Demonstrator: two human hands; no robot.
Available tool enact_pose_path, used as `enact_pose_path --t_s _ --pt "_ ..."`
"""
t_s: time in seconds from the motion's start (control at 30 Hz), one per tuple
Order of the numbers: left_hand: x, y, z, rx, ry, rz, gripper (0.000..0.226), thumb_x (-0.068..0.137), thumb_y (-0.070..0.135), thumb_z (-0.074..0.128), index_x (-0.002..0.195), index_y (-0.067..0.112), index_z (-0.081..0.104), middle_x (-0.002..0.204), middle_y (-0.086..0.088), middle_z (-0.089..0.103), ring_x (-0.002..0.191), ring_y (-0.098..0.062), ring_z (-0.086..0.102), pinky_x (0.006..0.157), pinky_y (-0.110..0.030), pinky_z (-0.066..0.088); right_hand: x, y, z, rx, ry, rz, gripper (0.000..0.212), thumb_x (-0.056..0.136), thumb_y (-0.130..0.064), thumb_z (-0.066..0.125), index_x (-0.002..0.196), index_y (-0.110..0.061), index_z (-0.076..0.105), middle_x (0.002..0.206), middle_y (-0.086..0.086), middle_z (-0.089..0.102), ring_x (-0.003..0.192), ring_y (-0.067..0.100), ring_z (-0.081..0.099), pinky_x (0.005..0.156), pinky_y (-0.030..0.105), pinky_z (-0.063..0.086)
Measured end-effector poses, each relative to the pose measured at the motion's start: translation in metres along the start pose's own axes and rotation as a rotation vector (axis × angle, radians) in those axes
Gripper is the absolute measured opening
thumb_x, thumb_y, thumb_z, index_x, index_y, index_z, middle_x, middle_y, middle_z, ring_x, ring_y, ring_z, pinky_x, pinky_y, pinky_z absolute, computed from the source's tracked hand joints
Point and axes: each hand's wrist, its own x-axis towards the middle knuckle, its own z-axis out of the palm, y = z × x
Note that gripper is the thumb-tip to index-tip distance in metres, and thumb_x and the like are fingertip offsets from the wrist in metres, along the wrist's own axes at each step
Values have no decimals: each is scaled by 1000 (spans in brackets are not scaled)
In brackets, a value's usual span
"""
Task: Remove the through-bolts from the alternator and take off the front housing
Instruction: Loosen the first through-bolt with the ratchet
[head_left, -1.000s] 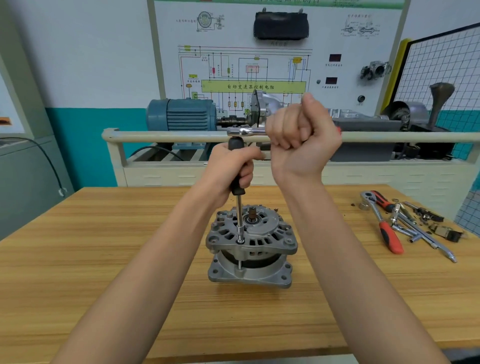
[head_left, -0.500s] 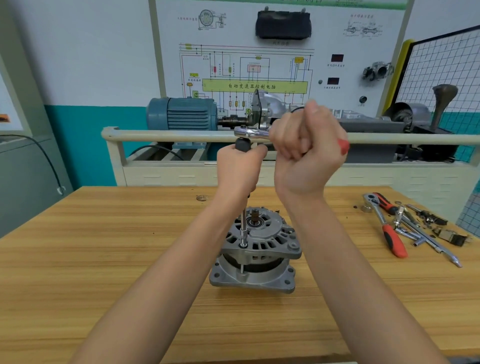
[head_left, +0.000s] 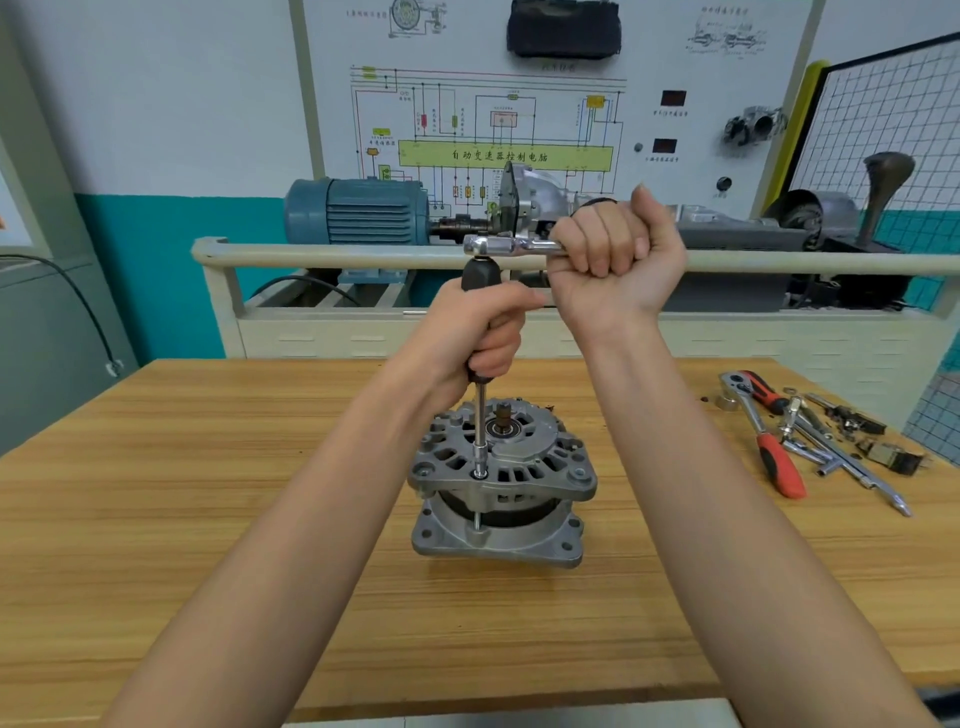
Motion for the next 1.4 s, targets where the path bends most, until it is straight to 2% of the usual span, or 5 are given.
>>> enact_pose_path --t_s 0.37,0.73,0.87,1.13,1.4 --pt "7 -7 17 67 499 85 40 82 -1 56 58 18 30 43 4 23 33 -11 18 39 -15 16 -42 38 22 -785 -351 -547 39 84 3 40 56 -24 43 43 -8 32 38 10 24 48 26 19" --pt "-1 9 -4 -1 -167 -7 39 78 16 56 44 17 38 37 4 30 30 -11 26 36 -19 23 -6 -3 4 38 -62 21 49 81 -13 40 33 -13 31 29 -2 24 38 11 7 39 20 14" --pt "1 5 3 2 -64 -15 58 89 10 53 38 22 29 33 7 22 26 -7 16 33 -12 16 -12 -3 4 -47 -45 -59 50 83 -13 40 33 -15 32 30 -3 24 33 10 12 37 20 18" --pt "9 -2 22 85 322 75 56 83 0 50 39 27 30 36 8 23 31 -10 14 38 -13 14 -47 25 16 -781 -428 -577 35 83 -4 47 54 -22 44 40 -3 30 38 11 27 46 28 20" --pt "0 3 -9 -123 -250 19 31 73 14 60 47 16 43 38 5 33 28 -6 26 33 -14 23 -14 -3 12 -93 -128 -14 51 82 -12 39 31 -15 33 29 -4 24 37 11 8 39 20 16"
